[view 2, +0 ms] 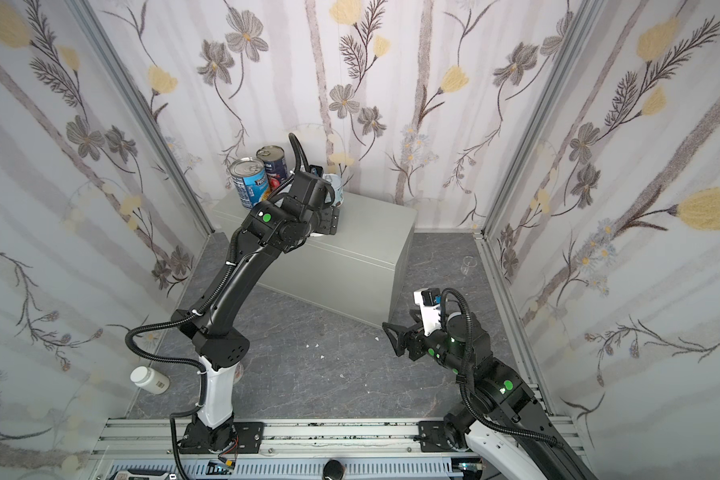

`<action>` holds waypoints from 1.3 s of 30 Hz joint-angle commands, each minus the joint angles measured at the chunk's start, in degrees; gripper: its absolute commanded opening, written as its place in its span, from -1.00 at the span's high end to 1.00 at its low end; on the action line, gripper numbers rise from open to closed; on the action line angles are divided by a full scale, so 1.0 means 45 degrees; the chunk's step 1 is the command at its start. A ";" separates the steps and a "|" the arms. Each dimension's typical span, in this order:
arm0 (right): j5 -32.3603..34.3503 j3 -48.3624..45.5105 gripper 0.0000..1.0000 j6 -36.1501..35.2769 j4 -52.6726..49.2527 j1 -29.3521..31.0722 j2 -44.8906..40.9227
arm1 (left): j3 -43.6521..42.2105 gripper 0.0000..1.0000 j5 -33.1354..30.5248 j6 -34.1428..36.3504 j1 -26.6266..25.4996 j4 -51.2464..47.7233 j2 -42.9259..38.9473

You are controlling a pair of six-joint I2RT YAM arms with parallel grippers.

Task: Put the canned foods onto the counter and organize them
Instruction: 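Lower the pink can in front of the pale green cans and open left gripper, then withdraw left gripper from the cabinet top down toward the floor cans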

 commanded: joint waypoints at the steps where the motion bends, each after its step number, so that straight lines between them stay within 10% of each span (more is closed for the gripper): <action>1: -0.0167 0.0018 -0.79 -0.0142 0.0586 0.0014 0.0137 | 0.0133 -0.61 -0.0409 0.0266 0.0008 0.0684 0.0042; 23: -0.0323 -0.0450 -0.70 0.0031 0.1208 0.0045 0.0434 | 0.0142 -0.51 -0.0949 0.1752 0.0161 0.2027 0.0414; 39: -0.0577 -0.0783 -0.73 0.0151 0.1682 0.0064 0.0342 | 0.0132 -0.82 -0.0941 0.2303 0.0166 0.2840 0.0310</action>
